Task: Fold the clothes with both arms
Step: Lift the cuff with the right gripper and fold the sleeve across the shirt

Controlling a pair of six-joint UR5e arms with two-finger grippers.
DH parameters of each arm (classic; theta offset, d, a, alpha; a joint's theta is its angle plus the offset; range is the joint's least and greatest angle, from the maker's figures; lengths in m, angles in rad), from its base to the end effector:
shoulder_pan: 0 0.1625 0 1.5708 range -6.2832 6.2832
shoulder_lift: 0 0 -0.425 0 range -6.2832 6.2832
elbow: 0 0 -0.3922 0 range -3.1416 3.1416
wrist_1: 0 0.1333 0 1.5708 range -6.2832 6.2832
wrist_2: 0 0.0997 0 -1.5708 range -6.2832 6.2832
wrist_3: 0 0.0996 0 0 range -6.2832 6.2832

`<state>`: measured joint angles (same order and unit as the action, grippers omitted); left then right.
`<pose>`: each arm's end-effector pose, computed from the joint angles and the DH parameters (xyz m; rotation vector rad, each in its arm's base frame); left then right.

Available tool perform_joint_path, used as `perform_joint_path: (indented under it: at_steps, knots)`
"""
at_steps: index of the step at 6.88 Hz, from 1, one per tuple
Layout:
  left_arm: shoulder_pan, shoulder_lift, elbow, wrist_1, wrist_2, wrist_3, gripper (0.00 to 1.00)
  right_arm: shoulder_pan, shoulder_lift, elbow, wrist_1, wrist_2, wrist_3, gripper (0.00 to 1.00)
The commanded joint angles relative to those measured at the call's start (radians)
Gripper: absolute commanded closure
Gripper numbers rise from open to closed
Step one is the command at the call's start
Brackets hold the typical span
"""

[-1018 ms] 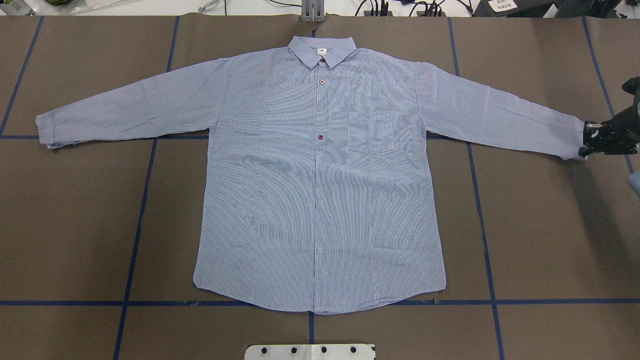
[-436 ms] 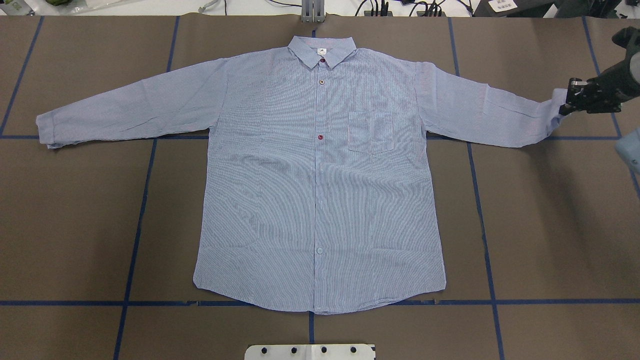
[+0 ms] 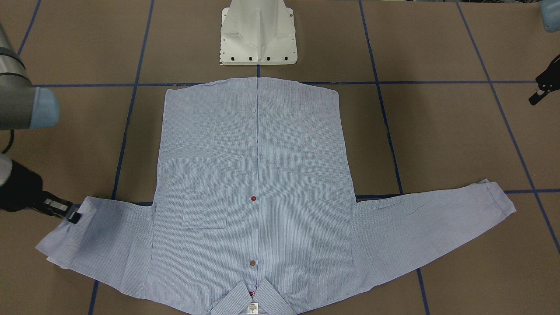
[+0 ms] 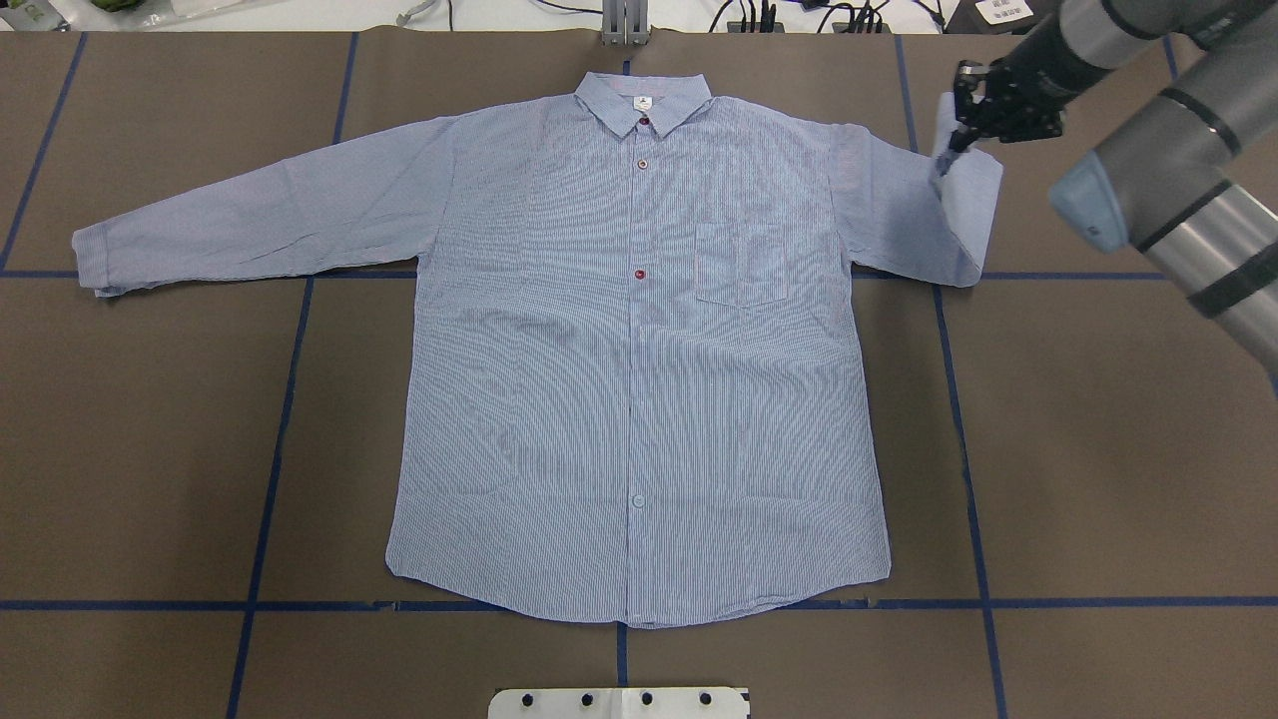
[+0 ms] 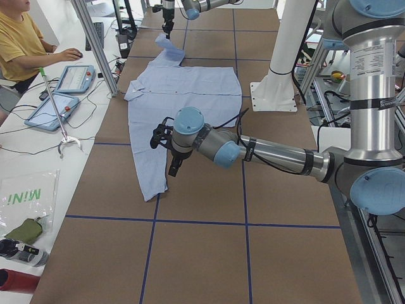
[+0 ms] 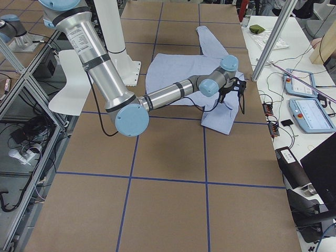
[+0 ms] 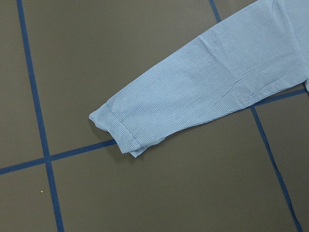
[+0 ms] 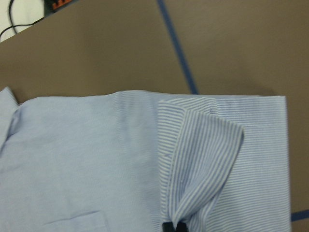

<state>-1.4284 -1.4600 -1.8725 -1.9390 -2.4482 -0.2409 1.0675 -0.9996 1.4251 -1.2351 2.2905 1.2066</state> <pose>0.0086 -0.4598 0.5116 0.3496 0.9361 0.1550 -0.2836 -0.6553 0.3436 -0.0389 -1.0006 0.3704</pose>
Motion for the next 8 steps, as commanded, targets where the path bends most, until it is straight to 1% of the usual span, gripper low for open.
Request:
perform_joint_path:
  at_steps: [1,2,3,4,5,6,7,8]
  knots:
    - [0.000,0.001,0.003,0.000,0.003,0.002,0.00,-0.195,0.236,-0.067,0.000,-0.166,0.164,1.00]
    - [0.000,0.001,0.007,0.000,0.003,0.003,0.00,-0.254,0.336,-0.143,0.003,-0.195,0.204,1.00]
    - [0.000,0.001,0.007,0.000,0.003,0.003,0.00,-0.291,0.384,-0.196,0.053,-0.241,0.211,1.00]
    - [0.000,0.001,0.009,0.000,0.003,0.005,0.00,-0.323,0.418,-0.271,0.153,-0.297,0.264,1.00]
    - [0.000,0.001,0.009,0.000,0.003,0.005,0.00,-0.346,0.441,-0.296,0.170,-0.331,0.286,1.00]
    - [0.000,0.001,0.009,0.000,0.003,0.005,0.00,-0.357,0.443,-0.298,0.171,-0.344,0.287,0.95]
    - [0.000,0.001,0.009,0.000,0.003,0.005,0.00,-0.368,0.443,-0.302,0.169,-0.364,0.292,0.40]
    - [0.000,0.001,0.010,0.000,0.003,0.003,0.00,-0.392,0.466,-0.322,0.169,-0.409,0.307,0.34]
